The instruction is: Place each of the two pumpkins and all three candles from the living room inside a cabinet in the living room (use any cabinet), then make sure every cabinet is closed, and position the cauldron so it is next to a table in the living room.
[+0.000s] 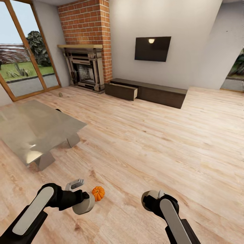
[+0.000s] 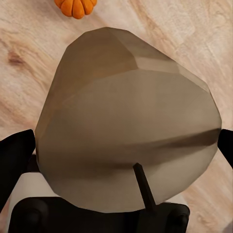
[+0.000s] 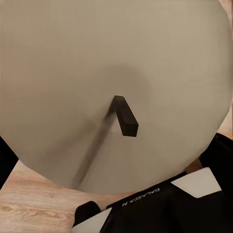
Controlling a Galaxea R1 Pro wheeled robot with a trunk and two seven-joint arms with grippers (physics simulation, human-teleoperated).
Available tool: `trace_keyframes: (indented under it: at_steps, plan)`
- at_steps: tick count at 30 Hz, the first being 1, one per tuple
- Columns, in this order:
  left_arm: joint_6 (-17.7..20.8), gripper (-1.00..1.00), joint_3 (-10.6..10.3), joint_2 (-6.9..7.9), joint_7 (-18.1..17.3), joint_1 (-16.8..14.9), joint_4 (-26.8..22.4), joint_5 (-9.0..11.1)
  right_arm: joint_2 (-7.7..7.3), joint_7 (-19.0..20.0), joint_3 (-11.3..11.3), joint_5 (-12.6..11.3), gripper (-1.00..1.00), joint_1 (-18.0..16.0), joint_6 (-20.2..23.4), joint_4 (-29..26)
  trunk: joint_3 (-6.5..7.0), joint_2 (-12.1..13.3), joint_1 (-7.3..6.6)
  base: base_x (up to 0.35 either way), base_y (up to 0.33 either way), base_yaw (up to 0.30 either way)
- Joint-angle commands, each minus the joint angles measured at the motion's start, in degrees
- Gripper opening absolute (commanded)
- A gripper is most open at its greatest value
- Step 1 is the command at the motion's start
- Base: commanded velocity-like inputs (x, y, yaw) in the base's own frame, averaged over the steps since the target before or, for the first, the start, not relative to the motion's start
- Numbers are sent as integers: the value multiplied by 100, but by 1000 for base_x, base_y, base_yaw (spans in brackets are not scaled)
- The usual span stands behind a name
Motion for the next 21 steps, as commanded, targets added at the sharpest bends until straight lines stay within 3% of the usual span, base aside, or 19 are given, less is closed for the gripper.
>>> trace_keyframes:
  at_steps: [1,9,11,16,18,21]
  plan:
    - [2,-100,-14,4,62,-4,-4,54,-1,-53,1,-33,-100,-6,38,-4,-11,-3,0,0,0,-136]
    - [-4,-100,-282,-17,116,-17,19,8,-6,-104,8,-10,-100,-6,98,-15,-27,-3,0,0,0,-213]
    - [-4,-100,-326,-98,119,-20,34,-256,-11,-105,8,7,-100,-6,81,-18,-27,-3,0,0,0,-274]
    - [-4,-100,-383,-462,66,-23,238,-1226,-26,-88,8,-2,-100,-6,69,-13,-27,-3,0,0,0,-277]
    - [-4,-100,-388,-599,48,-28,403,-1466,-56,-56,6,-10,-100,-6,62,-17,-27,-3,0,0,0,-279]
    - [-4,-100,-390,-678,45,-30,590,-1567,-155,-45,27,29,-100,-6,46,95,-27,-3,0,0,0,-279]
